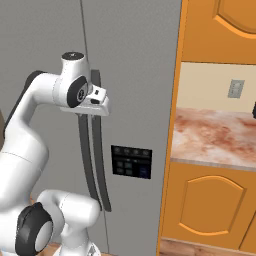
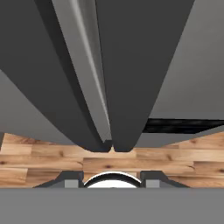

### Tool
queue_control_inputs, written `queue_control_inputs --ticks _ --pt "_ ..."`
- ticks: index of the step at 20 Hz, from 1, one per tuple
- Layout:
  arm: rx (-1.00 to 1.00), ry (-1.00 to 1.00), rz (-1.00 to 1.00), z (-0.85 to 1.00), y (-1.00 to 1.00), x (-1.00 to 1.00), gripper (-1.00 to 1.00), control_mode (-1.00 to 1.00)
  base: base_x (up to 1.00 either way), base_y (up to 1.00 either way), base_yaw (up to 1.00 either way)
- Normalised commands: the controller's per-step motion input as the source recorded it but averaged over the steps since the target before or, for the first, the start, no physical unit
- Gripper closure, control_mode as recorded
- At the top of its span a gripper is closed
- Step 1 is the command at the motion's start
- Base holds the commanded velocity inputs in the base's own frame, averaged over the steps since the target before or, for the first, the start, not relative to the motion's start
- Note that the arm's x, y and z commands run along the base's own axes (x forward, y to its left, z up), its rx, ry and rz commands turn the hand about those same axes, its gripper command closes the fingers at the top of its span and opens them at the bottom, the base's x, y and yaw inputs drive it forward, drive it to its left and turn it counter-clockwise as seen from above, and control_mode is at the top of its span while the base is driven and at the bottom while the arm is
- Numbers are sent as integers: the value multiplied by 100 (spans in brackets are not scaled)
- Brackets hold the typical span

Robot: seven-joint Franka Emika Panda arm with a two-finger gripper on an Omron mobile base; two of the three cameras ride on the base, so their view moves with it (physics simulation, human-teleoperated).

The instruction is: Open the freezer door, pick up the ice cube tray from the freezer, and place it on the dining counter.

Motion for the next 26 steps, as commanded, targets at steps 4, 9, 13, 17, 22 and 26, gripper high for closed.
queue_control_inputs --ticks 4,9,13,17,22,26 --pt "0 -3 0 0 0 -18 -100 -100 0 0 0" --pt "-2 -14 0 0 1 -29 -100 -100 0 0 0" --pt "-2 -13 0 0 1 -26 -100 -100 0 0 0" --pt "0 -5 0 0 2 -25 -100 -100 0 0 0" --pt "0 0 0 0 0 -14 -100 -100 0 0 0" --pt "0 0 -1 0 0 -1 -100 100 0 0 0"
